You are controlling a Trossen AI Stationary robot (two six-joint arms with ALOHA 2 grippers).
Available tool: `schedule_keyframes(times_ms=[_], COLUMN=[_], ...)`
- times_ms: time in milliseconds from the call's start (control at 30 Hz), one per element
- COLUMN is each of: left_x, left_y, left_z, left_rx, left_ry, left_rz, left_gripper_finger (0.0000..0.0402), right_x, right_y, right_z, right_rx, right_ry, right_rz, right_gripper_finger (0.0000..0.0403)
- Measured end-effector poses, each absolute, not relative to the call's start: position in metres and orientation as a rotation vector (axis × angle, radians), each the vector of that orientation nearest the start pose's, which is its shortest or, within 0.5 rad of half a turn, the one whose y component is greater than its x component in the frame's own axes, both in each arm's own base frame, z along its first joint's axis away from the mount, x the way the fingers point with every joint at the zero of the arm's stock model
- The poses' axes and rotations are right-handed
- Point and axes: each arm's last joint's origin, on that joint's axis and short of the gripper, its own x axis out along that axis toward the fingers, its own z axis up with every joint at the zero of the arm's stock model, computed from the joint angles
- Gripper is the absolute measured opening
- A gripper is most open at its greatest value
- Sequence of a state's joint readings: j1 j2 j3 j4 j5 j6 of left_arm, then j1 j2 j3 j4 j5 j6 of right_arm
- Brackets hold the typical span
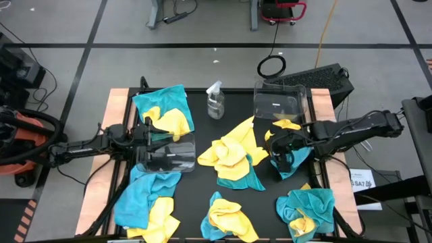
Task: Sort microfiber towel by color & place in baskets
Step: Put the yellow towel into the top transparent bin
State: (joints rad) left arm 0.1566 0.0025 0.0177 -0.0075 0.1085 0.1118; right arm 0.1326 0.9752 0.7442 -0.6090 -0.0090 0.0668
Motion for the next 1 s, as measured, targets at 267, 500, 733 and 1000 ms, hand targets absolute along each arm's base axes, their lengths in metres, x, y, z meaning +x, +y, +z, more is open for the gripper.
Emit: schedule_keyframes(times_ms=[267,500,733,1000], left_x=[0.096,0.096,0.096,0.096], left_y=[0.012,0.012,0.012,0.012], left_z=[0.169,0.169,0.169,0.169], left_rx=[0.113,0.113,0.113,0.113], left_ry=[-0.005,-0.005,-0.005,-0.005], left_rz=[0.048,0.048,0.048,0.048], left_gripper_finger=[0.0221,0.0221,0.0221,0.0221], right_x=[0.202,0.209,0.216,0.219], right_y=[0.027,0.027,0.024,0.024], right_z=[0.231,0.235,0.251,0.271], right_rx=[-0.025,-0.111,-0.193,-0.237], right_ry=[0.535,0.229,-0.007,-0.068], right_rz=[0.129,0.133,0.103,0.097], right_gripper_finger=[0.0192,0.0192,0.0192,0.0192])
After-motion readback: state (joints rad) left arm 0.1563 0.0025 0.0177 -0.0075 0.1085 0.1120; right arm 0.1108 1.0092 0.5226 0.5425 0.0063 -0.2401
